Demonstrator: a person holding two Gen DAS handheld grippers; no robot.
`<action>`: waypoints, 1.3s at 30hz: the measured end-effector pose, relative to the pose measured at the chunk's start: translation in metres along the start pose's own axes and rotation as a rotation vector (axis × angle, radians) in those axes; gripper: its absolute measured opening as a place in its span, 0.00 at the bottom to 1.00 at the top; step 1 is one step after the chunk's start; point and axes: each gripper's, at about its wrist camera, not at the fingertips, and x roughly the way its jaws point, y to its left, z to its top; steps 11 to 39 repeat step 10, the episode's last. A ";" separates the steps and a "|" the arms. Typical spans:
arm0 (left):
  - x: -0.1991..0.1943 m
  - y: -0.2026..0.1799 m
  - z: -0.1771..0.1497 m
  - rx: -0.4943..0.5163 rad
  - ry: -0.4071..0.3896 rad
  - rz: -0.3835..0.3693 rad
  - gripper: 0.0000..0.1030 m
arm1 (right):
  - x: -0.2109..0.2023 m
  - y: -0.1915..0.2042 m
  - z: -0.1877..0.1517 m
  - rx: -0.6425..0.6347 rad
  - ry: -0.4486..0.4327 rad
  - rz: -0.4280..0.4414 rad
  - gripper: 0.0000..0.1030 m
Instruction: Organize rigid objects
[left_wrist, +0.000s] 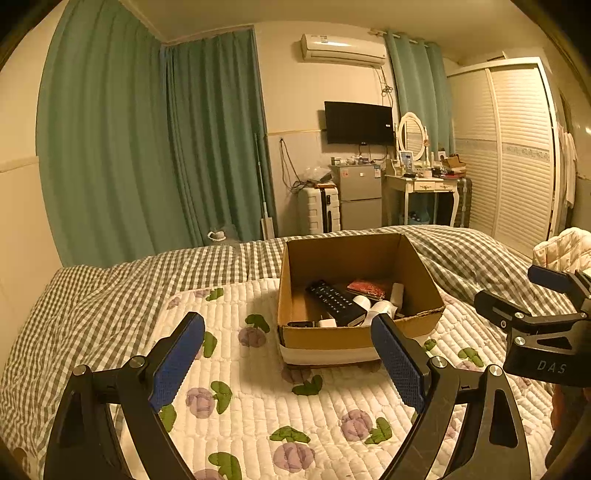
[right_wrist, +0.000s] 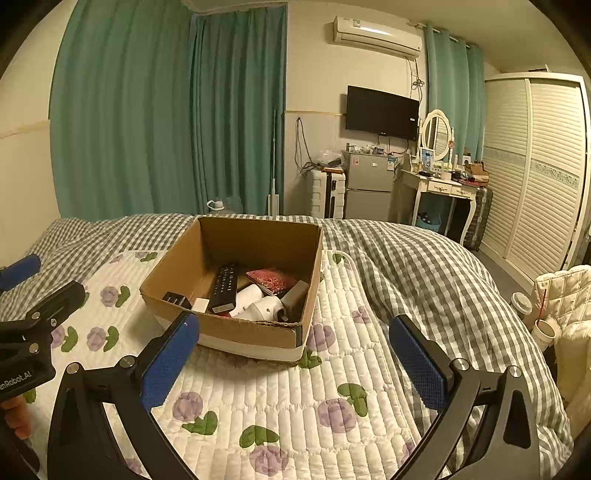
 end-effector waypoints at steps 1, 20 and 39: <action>0.000 0.000 0.000 -0.001 0.001 0.001 0.91 | 0.000 0.000 0.000 0.000 0.000 0.000 1.00; 0.003 0.000 -0.003 0.002 0.008 0.014 0.91 | 0.004 0.002 -0.005 0.000 0.016 0.002 1.00; 0.003 0.000 -0.003 0.002 0.008 0.014 0.91 | 0.004 0.002 -0.005 0.000 0.016 0.002 1.00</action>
